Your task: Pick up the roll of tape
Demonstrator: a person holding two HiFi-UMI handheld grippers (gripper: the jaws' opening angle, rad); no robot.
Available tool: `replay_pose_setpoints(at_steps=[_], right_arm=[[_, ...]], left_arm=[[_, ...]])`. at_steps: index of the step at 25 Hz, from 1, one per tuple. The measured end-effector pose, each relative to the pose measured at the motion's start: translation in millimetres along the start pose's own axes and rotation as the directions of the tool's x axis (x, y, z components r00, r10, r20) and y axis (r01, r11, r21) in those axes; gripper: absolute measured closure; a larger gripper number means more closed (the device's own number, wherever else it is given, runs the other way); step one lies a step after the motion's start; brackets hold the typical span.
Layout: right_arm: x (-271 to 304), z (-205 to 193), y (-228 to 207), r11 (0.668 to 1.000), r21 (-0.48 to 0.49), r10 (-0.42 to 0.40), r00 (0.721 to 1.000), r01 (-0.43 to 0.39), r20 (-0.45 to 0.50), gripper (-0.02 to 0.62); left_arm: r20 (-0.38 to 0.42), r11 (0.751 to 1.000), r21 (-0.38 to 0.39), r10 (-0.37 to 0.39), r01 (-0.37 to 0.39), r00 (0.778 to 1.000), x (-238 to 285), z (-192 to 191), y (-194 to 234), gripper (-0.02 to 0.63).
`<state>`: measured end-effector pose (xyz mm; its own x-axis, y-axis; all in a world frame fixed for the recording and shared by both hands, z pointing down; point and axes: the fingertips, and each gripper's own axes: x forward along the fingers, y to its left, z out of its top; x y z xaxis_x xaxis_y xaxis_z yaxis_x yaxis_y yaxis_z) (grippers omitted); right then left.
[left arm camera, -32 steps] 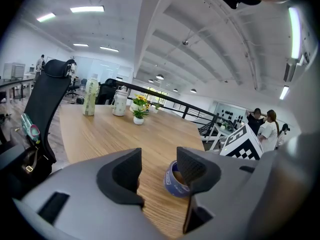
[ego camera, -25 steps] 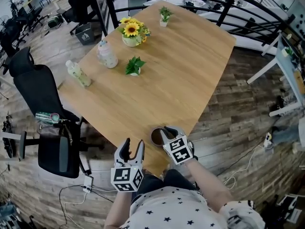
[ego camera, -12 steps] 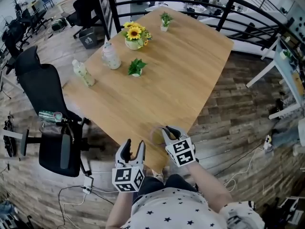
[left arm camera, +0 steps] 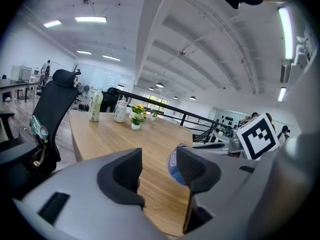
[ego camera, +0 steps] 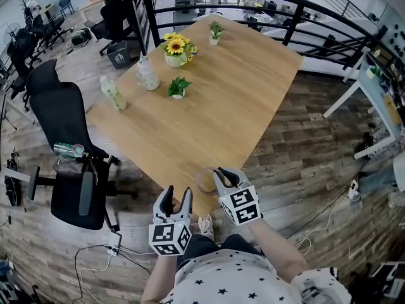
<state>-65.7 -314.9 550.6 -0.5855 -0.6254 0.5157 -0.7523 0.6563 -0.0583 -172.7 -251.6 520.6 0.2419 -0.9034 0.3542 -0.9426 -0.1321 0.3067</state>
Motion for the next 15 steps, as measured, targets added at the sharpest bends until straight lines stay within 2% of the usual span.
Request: replay_pose_setpoints(at_steps=[15], right_arm=[[-92.5,-9.2,26.0,0.999,-0.031,0.015,0.995,-0.012,0.095,0.535]], left_arm=[[0.061,1.0,0.019,0.0,-0.001,0.998,-62.4,-18.7,-55.9,0.403]])
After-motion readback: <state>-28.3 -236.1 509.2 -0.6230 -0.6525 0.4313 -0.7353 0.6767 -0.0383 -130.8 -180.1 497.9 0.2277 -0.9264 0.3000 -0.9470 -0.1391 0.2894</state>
